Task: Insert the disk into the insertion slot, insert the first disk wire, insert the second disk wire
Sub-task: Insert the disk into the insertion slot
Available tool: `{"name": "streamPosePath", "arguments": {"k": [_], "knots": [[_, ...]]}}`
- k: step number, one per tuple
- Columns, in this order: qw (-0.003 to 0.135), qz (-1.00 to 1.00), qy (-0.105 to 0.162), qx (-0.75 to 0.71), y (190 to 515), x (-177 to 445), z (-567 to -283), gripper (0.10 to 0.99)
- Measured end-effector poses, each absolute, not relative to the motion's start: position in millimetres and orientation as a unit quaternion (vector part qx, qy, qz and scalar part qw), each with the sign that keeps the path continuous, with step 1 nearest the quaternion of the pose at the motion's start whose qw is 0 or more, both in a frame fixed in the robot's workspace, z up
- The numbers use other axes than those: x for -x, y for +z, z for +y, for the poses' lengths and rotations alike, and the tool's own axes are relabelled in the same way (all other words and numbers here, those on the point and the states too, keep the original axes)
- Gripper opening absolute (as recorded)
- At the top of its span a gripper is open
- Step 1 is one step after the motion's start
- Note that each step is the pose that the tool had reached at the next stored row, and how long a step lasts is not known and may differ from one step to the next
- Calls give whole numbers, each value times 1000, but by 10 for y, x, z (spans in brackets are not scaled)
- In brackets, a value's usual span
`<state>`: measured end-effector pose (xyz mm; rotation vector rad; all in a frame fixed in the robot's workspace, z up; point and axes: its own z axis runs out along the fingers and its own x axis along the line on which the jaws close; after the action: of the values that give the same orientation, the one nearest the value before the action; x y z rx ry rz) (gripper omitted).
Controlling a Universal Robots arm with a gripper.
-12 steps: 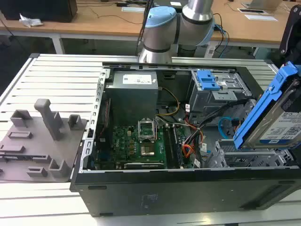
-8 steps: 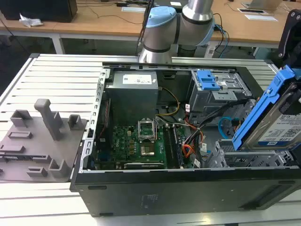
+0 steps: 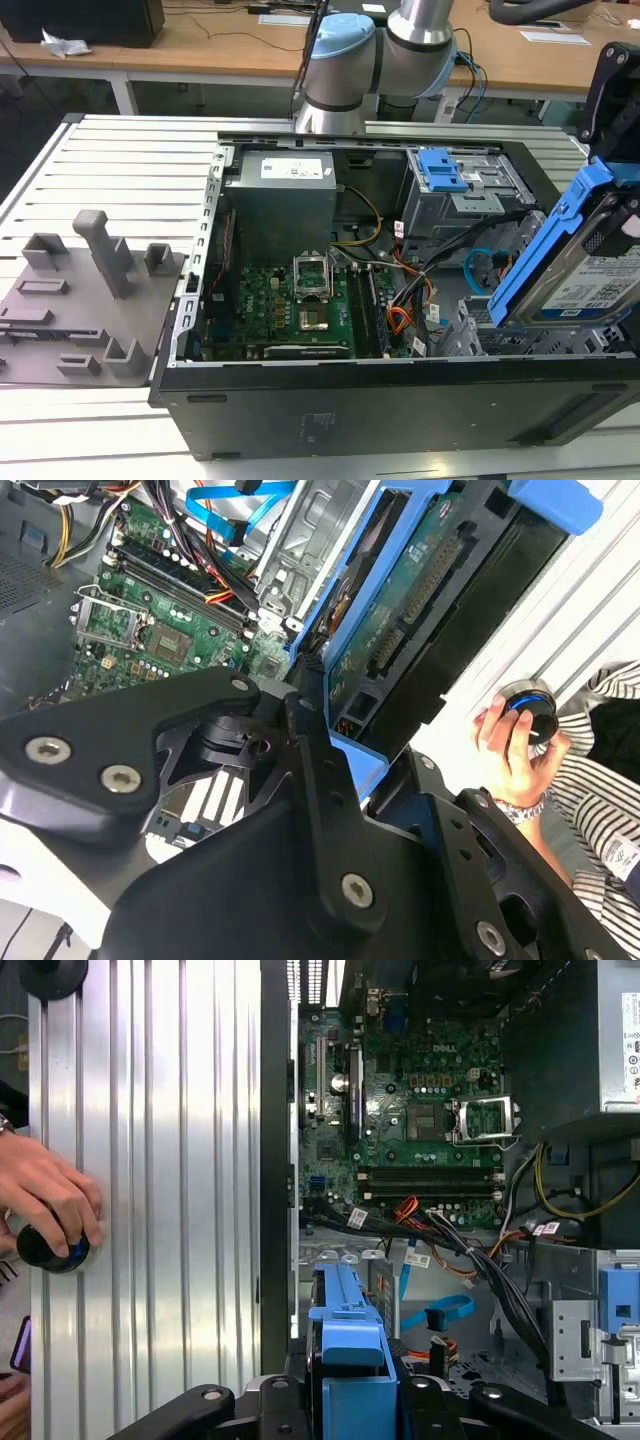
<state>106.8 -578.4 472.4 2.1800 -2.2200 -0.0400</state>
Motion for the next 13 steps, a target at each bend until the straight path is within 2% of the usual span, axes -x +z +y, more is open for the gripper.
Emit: {"name": "streamPosePath", "arguments": {"k": [13], "knots": [[15,-713,-13,-701,4632,-1068,-5784,369]]}}
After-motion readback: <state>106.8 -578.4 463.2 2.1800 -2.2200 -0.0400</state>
